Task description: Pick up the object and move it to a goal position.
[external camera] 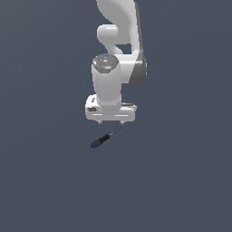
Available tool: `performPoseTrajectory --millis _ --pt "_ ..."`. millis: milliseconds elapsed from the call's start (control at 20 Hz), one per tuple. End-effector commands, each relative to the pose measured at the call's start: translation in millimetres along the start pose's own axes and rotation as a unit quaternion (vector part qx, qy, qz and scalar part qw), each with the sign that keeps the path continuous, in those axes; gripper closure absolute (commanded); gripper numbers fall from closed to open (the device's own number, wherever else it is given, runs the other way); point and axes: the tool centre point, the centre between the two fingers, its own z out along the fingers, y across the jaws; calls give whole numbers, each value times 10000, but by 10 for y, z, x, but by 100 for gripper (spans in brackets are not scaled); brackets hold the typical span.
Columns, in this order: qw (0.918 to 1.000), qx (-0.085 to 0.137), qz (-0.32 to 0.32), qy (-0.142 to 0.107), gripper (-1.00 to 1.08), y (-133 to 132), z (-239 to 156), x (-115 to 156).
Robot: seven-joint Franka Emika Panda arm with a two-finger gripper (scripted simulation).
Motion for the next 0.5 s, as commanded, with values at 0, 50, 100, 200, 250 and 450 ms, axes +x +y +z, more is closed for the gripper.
performPoseTrajectory --millis 0,50,100,200,250,450 --pt "10000 0 0 0 -92 0 0 0" --pt "10000 -1 -7 3 -92 -2 -2 1" --pt "10000 -3 -26 12 -92 -7 -8 4" --pt "9999 -11 -99 45 -92 -28 -30 17" --pt "9999 -17 -153 69 -92 -44 -47 26" --pt "9994 -37 -325 145 -92 -93 -100 54"
